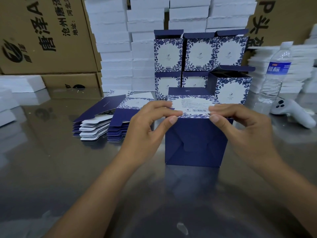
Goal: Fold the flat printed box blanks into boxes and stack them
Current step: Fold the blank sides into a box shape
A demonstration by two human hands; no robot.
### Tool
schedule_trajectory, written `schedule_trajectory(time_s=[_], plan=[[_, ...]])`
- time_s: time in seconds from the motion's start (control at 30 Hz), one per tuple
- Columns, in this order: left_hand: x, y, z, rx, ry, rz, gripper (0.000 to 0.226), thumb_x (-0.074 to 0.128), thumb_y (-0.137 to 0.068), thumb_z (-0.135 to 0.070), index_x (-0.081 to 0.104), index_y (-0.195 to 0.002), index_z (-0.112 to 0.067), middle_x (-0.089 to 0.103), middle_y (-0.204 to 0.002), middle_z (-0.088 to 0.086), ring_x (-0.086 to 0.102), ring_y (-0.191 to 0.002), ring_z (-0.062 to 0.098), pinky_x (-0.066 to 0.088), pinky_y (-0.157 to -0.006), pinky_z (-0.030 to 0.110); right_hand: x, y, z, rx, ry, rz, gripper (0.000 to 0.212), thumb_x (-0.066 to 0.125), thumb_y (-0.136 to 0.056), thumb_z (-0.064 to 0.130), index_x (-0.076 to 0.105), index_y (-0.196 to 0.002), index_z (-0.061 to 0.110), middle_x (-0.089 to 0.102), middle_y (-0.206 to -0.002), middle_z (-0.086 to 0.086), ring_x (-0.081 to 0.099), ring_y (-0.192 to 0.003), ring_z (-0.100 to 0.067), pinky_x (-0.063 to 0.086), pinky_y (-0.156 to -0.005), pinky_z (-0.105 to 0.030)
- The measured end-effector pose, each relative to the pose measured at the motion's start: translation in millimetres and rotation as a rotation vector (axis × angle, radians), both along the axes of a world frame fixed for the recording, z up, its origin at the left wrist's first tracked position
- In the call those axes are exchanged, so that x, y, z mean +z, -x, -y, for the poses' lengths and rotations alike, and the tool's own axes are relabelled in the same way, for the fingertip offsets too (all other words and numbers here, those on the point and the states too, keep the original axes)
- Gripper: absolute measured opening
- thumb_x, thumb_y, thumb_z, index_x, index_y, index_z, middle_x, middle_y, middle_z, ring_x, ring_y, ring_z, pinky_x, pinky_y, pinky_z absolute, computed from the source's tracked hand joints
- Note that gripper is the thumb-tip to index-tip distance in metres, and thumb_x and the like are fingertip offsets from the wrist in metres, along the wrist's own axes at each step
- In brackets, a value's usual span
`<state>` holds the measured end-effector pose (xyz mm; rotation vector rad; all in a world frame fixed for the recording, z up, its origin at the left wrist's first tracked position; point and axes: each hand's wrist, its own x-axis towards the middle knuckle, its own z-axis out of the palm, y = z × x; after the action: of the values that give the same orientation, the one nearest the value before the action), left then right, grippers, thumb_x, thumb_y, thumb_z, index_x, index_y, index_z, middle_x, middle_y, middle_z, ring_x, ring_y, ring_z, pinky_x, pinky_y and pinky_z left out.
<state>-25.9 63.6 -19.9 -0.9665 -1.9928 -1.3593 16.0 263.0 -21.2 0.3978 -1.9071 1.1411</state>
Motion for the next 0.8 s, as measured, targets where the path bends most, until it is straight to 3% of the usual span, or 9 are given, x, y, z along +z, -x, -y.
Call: schedule_trajectory(time_s=[0.1,0.23,0.47,0.67,0.8], plan=[[-2,2,0,0.021,-0.028,0.015,0.012,0.061,-0.086,-0.023,0.068,-0.096,-0.024,0.064,-0.104,-0.012,0.058,-0.104,-0.004,0.041,-0.091,0.014,0,2,-1,0.007,-0.003,0.012,0.002,0.064,-0.078,0.030,0.065,-0.079,0.029,0.069,-0.092,0.009,0.067,-0.093,-0.009,0.050,-0.089,-0.026],[-3,3,-1,0.046,-0.036,0.022,0.011,0.060,-0.085,-0.022,0.068,-0.091,-0.018,0.064,-0.099,-0.017,0.059,-0.101,-0.008,0.040,-0.089,0.009,0,2,-4,0.017,-0.021,-0.002,0.004,0.066,-0.078,0.029,0.067,-0.081,0.027,0.070,-0.091,0.008,0.067,-0.093,-0.008,0.050,-0.089,-0.025],[-2,4,2,0.037,-0.041,0.034,0.008,0.058,-0.088,-0.017,0.067,-0.088,-0.018,0.065,-0.099,-0.016,0.059,-0.102,-0.007,0.040,-0.090,0.011,-3,3,-11,-0.030,-0.019,-0.018,0.012,0.067,-0.077,0.031,0.068,-0.088,0.024,0.069,-0.098,0.008,0.066,-0.097,-0.006,0.047,-0.094,-0.024],[-2,5,3,0.033,-0.041,0.065,0.008,0.061,-0.089,-0.012,0.067,-0.086,-0.018,0.065,-0.097,-0.017,0.059,-0.102,-0.008,0.040,-0.090,0.010,-2,5,-12,-0.001,-0.011,0.025,0.006,0.064,-0.078,0.033,0.066,-0.083,0.030,0.068,-0.096,0.013,0.065,-0.098,-0.001,0.046,-0.094,-0.021],[-1,5,5,0.024,-0.028,0.116,0.014,0.056,-0.093,-0.013,0.069,-0.090,-0.010,0.065,-0.098,-0.020,0.058,-0.104,-0.009,0.039,-0.091,0.011,0,5,-15,0.077,0.054,0.106,0.015,0.054,-0.085,0.032,0.068,-0.087,0.030,0.068,-0.101,0.012,0.063,-0.102,0.001,0.046,-0.091,-0.015]])
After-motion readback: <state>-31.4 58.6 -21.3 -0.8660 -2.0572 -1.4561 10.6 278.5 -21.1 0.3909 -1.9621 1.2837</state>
